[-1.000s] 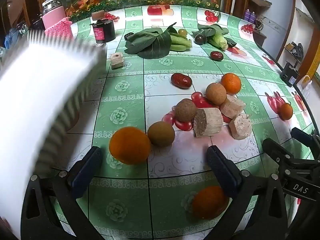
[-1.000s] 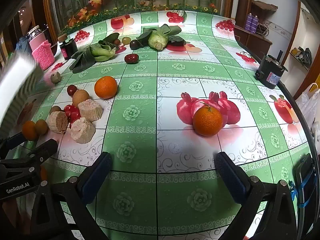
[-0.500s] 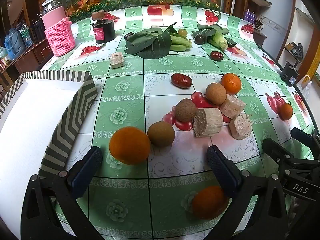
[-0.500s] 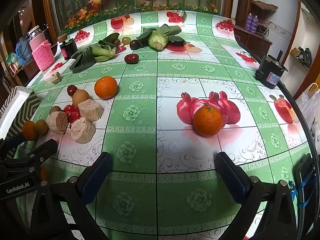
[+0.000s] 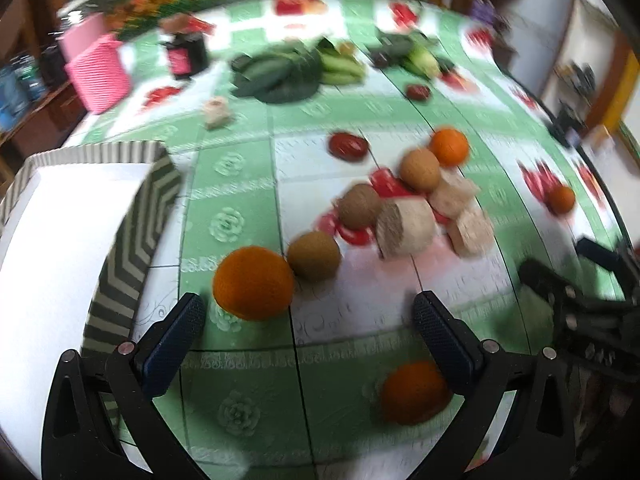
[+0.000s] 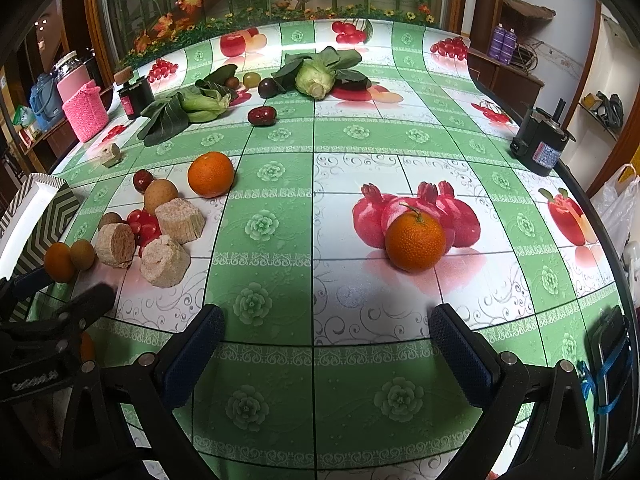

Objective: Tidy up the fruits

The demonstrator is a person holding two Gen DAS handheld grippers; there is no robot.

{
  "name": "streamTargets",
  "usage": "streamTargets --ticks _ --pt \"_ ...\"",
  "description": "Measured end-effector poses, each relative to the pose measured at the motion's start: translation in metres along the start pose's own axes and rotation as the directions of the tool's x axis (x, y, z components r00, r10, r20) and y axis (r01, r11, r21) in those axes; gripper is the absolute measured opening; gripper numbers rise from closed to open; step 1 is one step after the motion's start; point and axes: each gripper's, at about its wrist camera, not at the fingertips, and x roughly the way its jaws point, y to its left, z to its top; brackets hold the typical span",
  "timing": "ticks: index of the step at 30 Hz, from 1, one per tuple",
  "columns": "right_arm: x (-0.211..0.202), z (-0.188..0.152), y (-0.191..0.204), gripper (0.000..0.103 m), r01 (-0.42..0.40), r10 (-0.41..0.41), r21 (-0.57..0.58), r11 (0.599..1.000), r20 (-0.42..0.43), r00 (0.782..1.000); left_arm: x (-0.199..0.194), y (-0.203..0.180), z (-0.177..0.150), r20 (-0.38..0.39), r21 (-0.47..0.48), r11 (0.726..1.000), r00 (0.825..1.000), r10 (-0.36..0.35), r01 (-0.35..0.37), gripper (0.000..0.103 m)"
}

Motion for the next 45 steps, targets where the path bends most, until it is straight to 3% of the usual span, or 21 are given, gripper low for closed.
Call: streamTargets --ticks 3,11,16,21,24,26,27,34,36,38,43,45 --pt "-0.007 0.002 -0.001 0.102 -0.014 0.016 0.033 0.999 -0.043 0.999 -0.006 0.004 0.000 -0.038 0.010 1.000 0.999 -0.024 0.024 0.103" --pt "-0.046 0.006 0.002 0.102 -0.091 0.091 0.025 0.996 0.014 0.996 -0.044 0.029 0.001 -0.025 0.030 0.995 0.995 -0.099 0.100 0.103" --pt "-0.042 0.010 0.011 0.092 -0.148 0.148 0.014 0.989 -0.019 0.989 -0.045 0.037 0.008 -0.023 0.041 0.993 0.994 -0.111 0.111 0.102" --pt "-0.037 0.015 0.027 0.078 -0.179 0.178 -0.035 0.983 -0.043 0.983 -0.038 0.030 0.017 -0.035 0.068 0.986 0.988 -0.153 0.155 0.093" --pt "-0.038 0.017 0.031 0.078 -0.187 0.185 -0.054 0.981 -0.039 0.982 -0.034 0.028 0.019 -0.047 0.093 0.984 0.988 -0.150 0.154 0.091" --pt "-0.039 0.019 0.033 0.076 -0.206 0.204 -0.057 0.977 -0.037 0.978 -0.028 0.030 0.019 -0.066 0.101 0.982 0.986 -0.154 0.160 0.074" --pt "-0.038 0.020 0.032 0.073 -0.210 0.208 -0.056 0.976 -0.040 0.977 -0.025 0.031 0.019 -0.075 0.104 0.981 0.985 -0.157 0.164 0.070" --pt "-0.030 0.026 0.039 0.067 -0.234 0.230 -0.067 0.970 -0.061 0.971 -0.013 0.036 0.023 -0.089 0.125 0.977 0.983 -0.162 0.172 0.069" --pt "-0.026 0.029 0.042 0.066 -0.243 0.238 -0.069 0.968 -0.070 0.969 -0.012 0.035 0.024 -0.091 0.134 0.975 0.982 -0.164 0.175 0.063" --pt "-0.023 0.032 0.045 0.064 -0.249 0.244 -0.072 0.966 -0.077 0.967 -0.009 0.034 0.024 -0.105 0.137 0.973 0.980 -0.170 0.183 0.051" --pt "-0.012 0.038 0.055 0.058 -0.255 0.244 -0.098 0.962 -0.103 0.964 -0.006 0.037 0.023 -0.110 0.124 0.974 0.978 -0.178 0.192 0.049" --pt "-0.007 0.039 0.059 0.053 -0.254 0.242 -0.107 0.961 -0.116 0.963 -0.006 0.037 0.024 -0.107 0.128 0.973 0.978 -0.180 0.193 0.042"
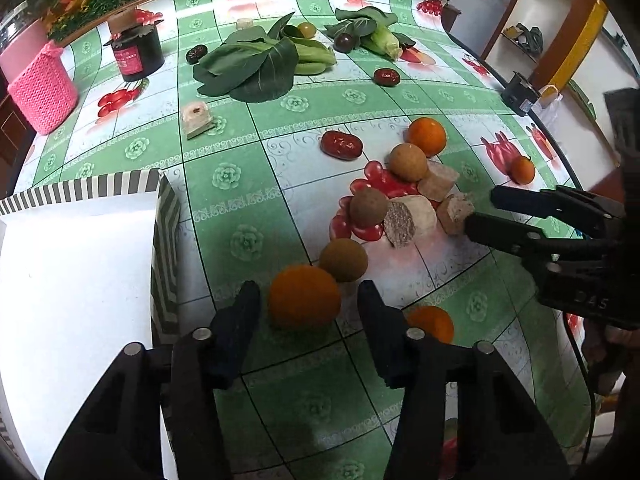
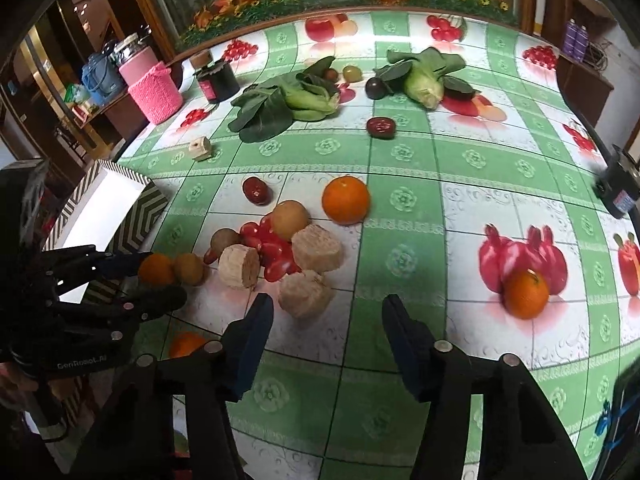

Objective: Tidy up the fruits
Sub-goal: 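Grasp an orange with the left tool while the right tool grasps a beige cube, then carry the orange in the left tool while the right tool carries the cube to the tray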

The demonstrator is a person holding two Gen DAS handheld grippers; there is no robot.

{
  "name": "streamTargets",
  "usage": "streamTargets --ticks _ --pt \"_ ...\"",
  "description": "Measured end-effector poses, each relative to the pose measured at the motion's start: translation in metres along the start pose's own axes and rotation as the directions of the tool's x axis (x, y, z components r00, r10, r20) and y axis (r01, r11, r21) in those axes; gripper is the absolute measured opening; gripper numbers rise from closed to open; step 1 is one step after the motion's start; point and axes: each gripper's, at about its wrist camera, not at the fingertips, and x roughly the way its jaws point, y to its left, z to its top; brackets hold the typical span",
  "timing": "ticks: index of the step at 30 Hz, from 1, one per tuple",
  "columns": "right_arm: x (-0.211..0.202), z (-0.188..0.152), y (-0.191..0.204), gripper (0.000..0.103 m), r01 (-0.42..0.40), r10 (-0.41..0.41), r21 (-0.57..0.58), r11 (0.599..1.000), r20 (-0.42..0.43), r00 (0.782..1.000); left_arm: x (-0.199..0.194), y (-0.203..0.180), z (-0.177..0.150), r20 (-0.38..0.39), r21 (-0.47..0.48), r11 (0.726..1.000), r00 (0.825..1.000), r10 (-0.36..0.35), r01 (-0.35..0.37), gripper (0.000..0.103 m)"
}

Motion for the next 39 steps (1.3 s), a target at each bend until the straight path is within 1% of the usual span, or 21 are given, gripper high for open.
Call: streamTargets --ticks 1,2,4,5,7,8,13,18,22,25,33,39 --pt "0.004 0.001 0.001 0.050 -0.004 0.004 -0.002 1.000 -0.011 1.000 0.001 0.000 0.001 -0.004 0.001 1.000 1.000 -0.009 0.009 0.034" --pt "0.008 0.002 0.002 0.046 -0.015 0.015 -0.003 1.000 -0.020 1.000 0.002 0.001 0.001 -0.006 -0.002 1.000 1.000 -0.015 0.015 0.032" --pt "0.011 0.003 0.004 0.043 -0.037 0.037 -0.010 0.999 -0.020 0.999 0.001 0.000 0.001 -0.003 -0.001 1.000 1.000 -0.022 0.022 0.031" --pt "0.013 0.003 0.007 0.038 -0.038 0.038 -0.023 0.999 -0.027 0.999 0.001 -0.001 0.000 -0.005 0.002 1.000 1.000 -0.027 0.027 0.031" --pt "0.014 0.002 0.013 0.028 -0.010 0.008 -0.067 0.998 -0.030 1.000 0.000 -0.001 0.000 -0.010 -0.004 0.999 0.999 -0.049 0.049 0.031" --pt "0.014 0.001 0.014 0.018 -0.021 0.019 -0.069 0.997 -0.039 0.999 0.000 -0.001 0.000 -0.012 -0.008 0.998 0.998 -0.056 0.056 0.031" --pt "0.003 -0.006 0.006 0.018 -0.035 0.034 -0.023 0.999 -0.028 0.999 -0.008 0.004 -0.002 -0.013 -0.040 0.996 0.997 -0.082 0.082 0.031" --pt "-0.018 -0.010 0.005 0.018 -0.059 0.059 0.023 0.998 -0.005 0.998 -0.027 0.007 -0.002 0.018 -0.052 0.994 0.995 -0.097 0.098 0.031" --pt "-0.031 -0.012 0.014 0.018 -0.087 0.086 0.045 0.995 0.016 0.996 -0.042 0.013 -0.002 0.038 -0.067 0.993 0.994 -0.098 0.101 0.031" --pt "-0.037 -0.012 0.027 0.018 -0.116 0.115 0.047 0.992 0.027 0.993 -0.053 0.022 -0.005 0.050 -0.081 0.992 0.995 -0.091 0.095 0.031" --pt "-0.040 -0.001 0.075 0.018 -0.162 0.162 -0.006 0.987 0.038 0.986 -0.076 0.048 -0.010 0.067 -0.097 0.995 0.998 -0.016 0.022 0.031" --pt "-0.034 0.014 0.114 0.018 -0.198 0.200 -0.048 0.979 0.039 0.979 -0.086 0.074 -0.016 0.066 -0.124 0.992 0.997 0.041 -0.032 0.031"
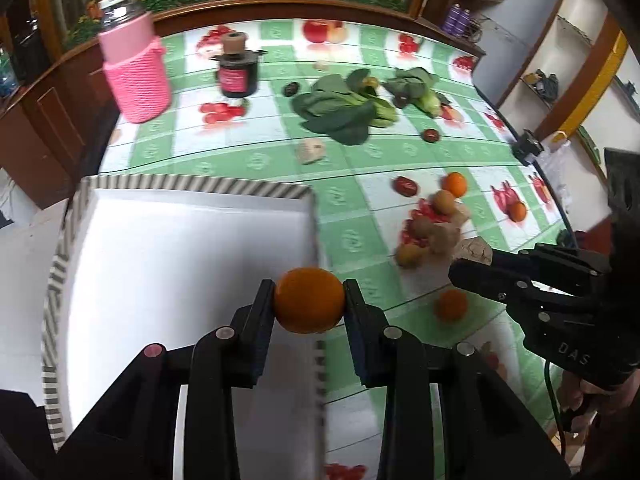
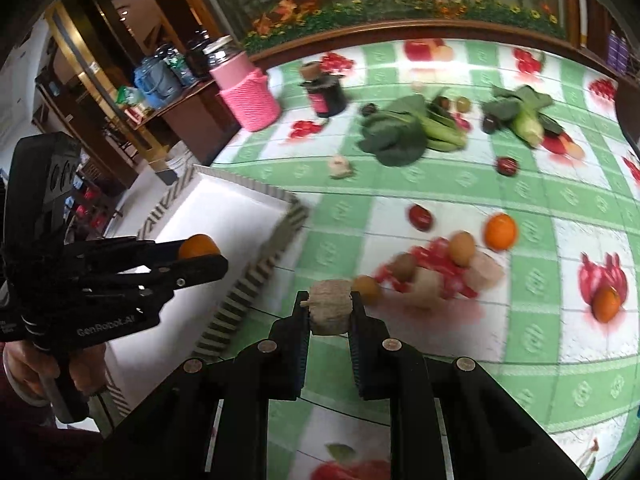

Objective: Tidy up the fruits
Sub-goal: 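Carry the orange in the left tool while the right tool carries the cube to the tray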

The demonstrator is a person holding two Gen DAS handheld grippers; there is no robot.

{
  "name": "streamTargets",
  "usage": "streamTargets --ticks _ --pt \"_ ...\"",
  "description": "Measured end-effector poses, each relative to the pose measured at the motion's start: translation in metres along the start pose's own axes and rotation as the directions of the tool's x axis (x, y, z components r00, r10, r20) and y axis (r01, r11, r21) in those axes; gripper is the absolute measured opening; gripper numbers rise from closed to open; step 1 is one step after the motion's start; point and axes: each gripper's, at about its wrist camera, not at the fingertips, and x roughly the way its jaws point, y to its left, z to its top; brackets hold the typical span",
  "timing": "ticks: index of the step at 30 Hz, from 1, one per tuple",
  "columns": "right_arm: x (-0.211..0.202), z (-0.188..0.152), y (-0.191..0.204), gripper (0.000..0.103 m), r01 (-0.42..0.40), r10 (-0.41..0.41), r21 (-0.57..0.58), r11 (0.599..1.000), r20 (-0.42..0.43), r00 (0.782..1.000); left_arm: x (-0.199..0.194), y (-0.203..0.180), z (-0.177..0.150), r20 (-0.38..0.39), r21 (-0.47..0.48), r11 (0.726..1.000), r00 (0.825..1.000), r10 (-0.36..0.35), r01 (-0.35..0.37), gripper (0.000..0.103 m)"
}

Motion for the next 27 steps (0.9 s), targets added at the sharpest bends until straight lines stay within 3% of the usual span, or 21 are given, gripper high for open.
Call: streamTargets --ticks 14,27 --pt "0.049 0.034 0.063 0.018 -0.076 0.072 -0.087 0.993 -0.045 0.996 0.008 0.068 0.002 -0.021 -0.064 0.992 0.994 0.103 -0.104 0.031" --pt "0.101 0.049 0.078 0.018 -0.094 0.078 -0.124 0.988 -0.128 0.989 0.033 0.094 0.007 -0.048 -0.097 0.984 0.988 0.144 -0.148 0.031"
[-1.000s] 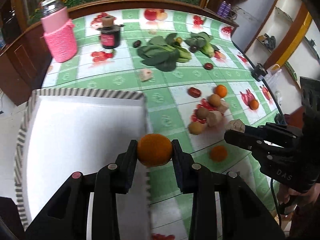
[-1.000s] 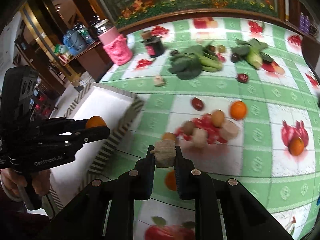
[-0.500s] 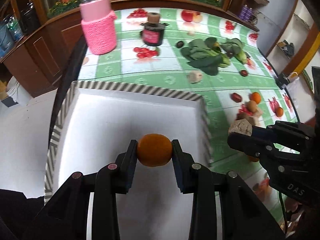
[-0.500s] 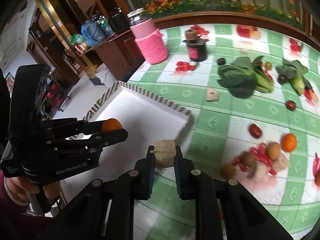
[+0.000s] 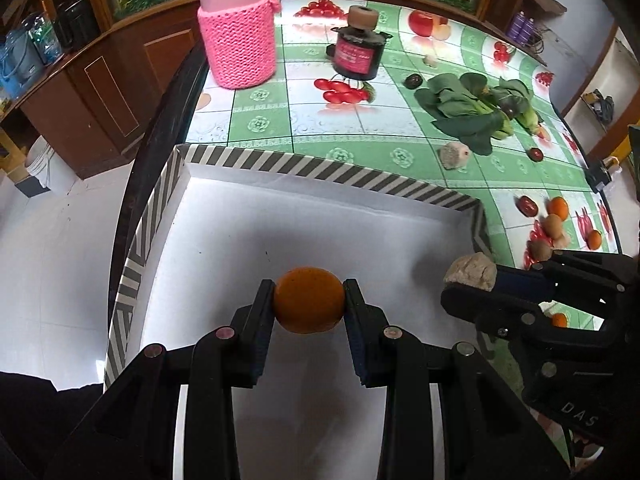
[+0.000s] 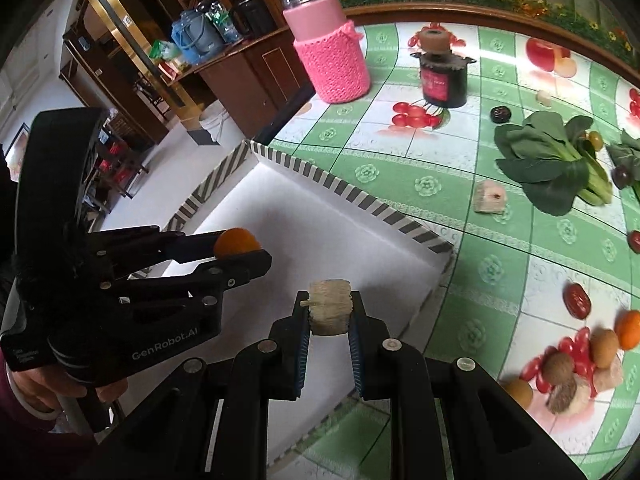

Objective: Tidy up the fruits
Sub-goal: 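Carry the orange in the left tool while the right tool carries the cube to the tray, then open the left tool to drop the orange while the right tool releases the cube in the tray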

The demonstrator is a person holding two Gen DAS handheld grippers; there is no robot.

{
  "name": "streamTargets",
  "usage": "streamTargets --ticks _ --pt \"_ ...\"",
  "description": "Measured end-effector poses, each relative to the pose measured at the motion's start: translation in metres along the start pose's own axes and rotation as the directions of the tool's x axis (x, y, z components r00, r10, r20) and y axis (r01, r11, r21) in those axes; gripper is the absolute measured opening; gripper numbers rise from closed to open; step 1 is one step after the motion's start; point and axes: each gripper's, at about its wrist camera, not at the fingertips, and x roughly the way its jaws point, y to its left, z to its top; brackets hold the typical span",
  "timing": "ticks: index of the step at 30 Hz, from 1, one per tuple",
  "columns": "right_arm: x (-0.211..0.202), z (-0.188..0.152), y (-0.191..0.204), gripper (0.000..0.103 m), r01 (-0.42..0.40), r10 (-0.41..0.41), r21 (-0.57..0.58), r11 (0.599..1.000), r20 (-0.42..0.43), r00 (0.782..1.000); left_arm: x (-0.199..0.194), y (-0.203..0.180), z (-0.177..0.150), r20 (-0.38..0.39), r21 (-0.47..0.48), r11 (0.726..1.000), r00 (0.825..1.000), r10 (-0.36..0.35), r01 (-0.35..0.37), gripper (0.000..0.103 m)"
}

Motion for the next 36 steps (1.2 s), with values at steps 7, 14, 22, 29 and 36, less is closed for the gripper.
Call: streamTargets --ticks 7,14,22,29,36 --pt "0.021 0.008 -0.002 0.018 0.001 -0.002 -0.020 1.000 -0.042 0.999 0.009 0.004 0.003 -0.003 -0.008 1.000 1.000 0.026 -0.026 0.031" --pt "0.029 0.007 0.000 0.023 0.019 -0.021 -0.045 0.999 -0.049 0.999 0.011 0.004 0.004 0.007 -0.005 0.998 0.998 0.057 -0.057 0.032" --pt "-0.002 0.003 -0.005 0.037 0.014 -0.013 -0.016 1.000 0.010 1.000 0.003 0.008 0.002 0.030 -0.031 0.999 0.999 0.046 -0.045 0.068" --pt "-0.042 -0.013 -0.017 0.042 0.025 -0.027 0.029 0.999 0.080 0.996 -0.017 0.001 -0.002 0.064 -0.019 0.999 0.997 0.042 -0.041 0.069" --pt "-0.076 -0.045 -0.045 0.045 0.085 -0.094 0.100 0.991 0.083 0.992 -0.037 -0.027 -0.005 0.093 0.020 1.000 0.996 -0.009 0.007 0.069"
